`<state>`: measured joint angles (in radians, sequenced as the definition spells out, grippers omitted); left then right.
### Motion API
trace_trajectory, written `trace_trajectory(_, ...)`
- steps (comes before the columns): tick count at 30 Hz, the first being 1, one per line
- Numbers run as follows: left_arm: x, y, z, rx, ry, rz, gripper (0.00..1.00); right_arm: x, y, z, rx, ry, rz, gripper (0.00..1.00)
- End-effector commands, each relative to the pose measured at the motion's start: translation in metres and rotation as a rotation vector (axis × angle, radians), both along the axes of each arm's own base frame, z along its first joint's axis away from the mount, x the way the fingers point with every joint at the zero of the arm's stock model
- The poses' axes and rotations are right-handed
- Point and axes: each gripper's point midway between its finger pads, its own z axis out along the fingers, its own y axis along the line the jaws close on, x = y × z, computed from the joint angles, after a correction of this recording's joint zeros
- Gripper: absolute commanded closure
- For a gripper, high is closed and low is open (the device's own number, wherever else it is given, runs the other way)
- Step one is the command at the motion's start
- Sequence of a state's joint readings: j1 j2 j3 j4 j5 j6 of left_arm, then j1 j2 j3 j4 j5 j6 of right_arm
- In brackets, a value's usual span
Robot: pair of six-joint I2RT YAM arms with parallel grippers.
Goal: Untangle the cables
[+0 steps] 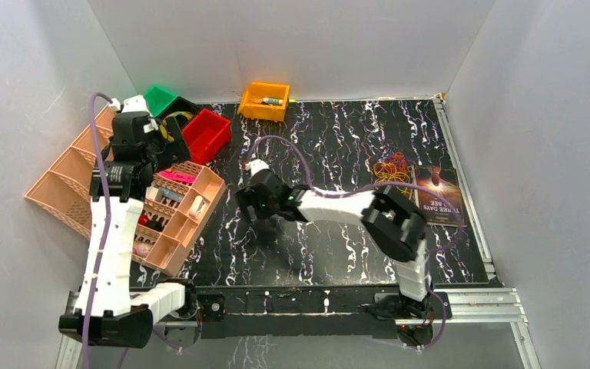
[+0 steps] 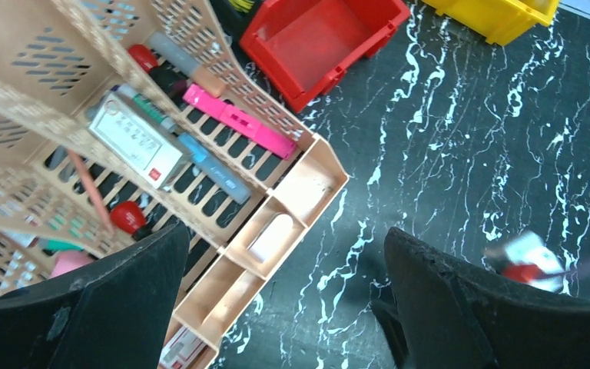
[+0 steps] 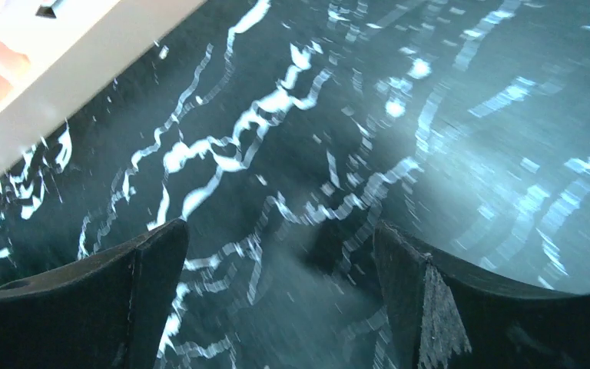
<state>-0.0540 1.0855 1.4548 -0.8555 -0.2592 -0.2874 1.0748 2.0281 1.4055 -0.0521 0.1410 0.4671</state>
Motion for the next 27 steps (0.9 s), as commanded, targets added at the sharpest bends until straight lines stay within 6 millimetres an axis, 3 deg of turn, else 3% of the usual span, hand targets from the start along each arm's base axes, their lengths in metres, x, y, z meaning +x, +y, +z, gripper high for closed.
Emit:
trace_trajectory(1,0.032,-0.021,-0.010,-0.053,-0.008,-0.112,0.02,0.010,-0.038,0.071,0.064,-0.191,-0.030,0.02)
trace_trajectory(7,0.078,-0.032,-0.038,-0.049,0.054,-0.190,0.02,-0.015,-0.096,0.088,0.044,-0.214,-0.047,0.02)
trace_trajectory(16,0.149,-0.055,-0.085,-0.060,0.137,-0.344,0.02,-0.053,-0.158,0.077,0.028,-0.154,-0.070,0.02)
trace_trajectory(21,0.186,-0.059,-0.116,-0.024,0.184,-0.390,0.02,-0.069,-0.180,0.067,0.037,-0.112,-0.097,0.02)
trace_trajectory(25,0.218,-0.055,-0.156,0.023,0.231,-0.406,0.02,-0.073,-0.188,0.067,0.047,-0.102,-0.116,0.02)
trace_trajectory(27,0.233,-0.063,-0.181,0.006,0.241,-0.453,0.02,-0.074,-0.190,0.066,0.033,-0.101,-0.114,0.02)
